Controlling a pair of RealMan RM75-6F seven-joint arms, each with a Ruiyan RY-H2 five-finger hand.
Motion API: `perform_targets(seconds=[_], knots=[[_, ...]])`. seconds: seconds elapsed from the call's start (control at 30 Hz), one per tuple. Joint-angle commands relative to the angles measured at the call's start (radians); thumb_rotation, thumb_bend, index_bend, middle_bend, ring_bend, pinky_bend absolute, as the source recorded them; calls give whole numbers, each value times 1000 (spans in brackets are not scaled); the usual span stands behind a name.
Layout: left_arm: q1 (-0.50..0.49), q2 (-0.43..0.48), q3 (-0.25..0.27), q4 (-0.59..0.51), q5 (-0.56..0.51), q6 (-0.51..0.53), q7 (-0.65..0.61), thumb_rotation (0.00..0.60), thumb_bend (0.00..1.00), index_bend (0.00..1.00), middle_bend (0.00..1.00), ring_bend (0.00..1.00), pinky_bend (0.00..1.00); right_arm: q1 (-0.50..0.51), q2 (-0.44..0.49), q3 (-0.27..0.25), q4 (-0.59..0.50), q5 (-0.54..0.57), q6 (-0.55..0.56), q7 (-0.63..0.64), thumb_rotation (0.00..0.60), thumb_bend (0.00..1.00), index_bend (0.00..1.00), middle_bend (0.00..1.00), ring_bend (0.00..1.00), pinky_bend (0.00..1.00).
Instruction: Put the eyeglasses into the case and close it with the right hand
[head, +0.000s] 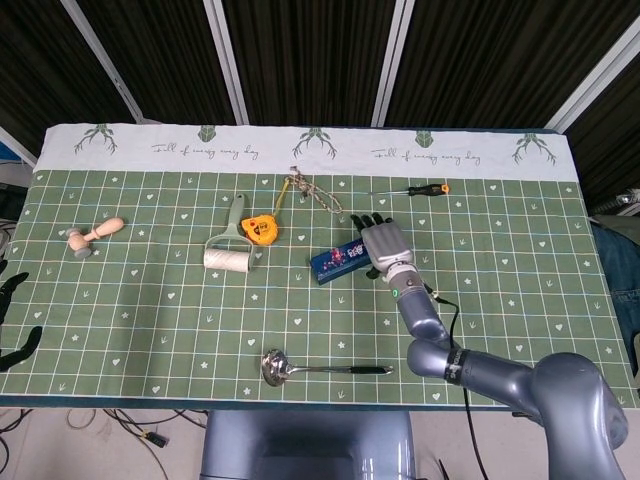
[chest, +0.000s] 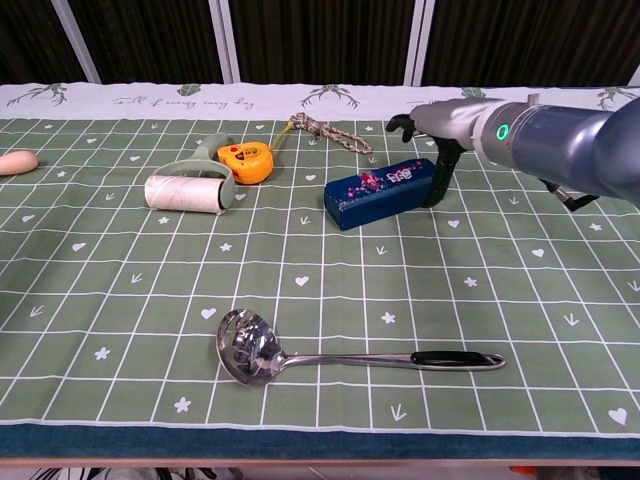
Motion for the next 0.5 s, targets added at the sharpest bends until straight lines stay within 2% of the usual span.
perform_targets(seconds=[0.03, 0.07, 0.3, 0.4, 0.43, 0.5], knots=[[0, 0, 0, 1, 0, 0, -1, 600, 318, 148, 0, 0, 0, -89, 120, -27, -181, -100, 156, 28, 600, 195, 21, 129, 94, 225], [0, -1, 0, 0, 1, 1, 0, 600, 318, 148, 0, 0, 0, -129, 166, -37, -249, -140, 210, 53, 600, 195, 22, 129, 95, 225], [-1, -2, -1, -3, 0, 0, 3, 600, 317, 148, 0, 0, 0, -254, 297, -85, -430, -267, 341, 142, 600, 194, 23, 129, 99, 225], [-4, -4, -2, -5, -4, -4, 15, 600, 317, 148, 0, 0, 0, -405, 400, -178, -574, -416, 512, 214, 600, 194, 23, 129, 102, 225], [-5, -6, -2, -5, -3, -4, 20, 600, 317, 148, 0, 0, 0, -472, 430, -233, -615, -485, 591, 231, 600, 194, 23, 129, 102, 225], [-6, -9, -2, -5, -3, -4, 26, 600, 317, 147, 0, 0, 0, -532, 447, -279, -631, -562, 660, 252, 600, 194, 27, 129, 102, 225]])
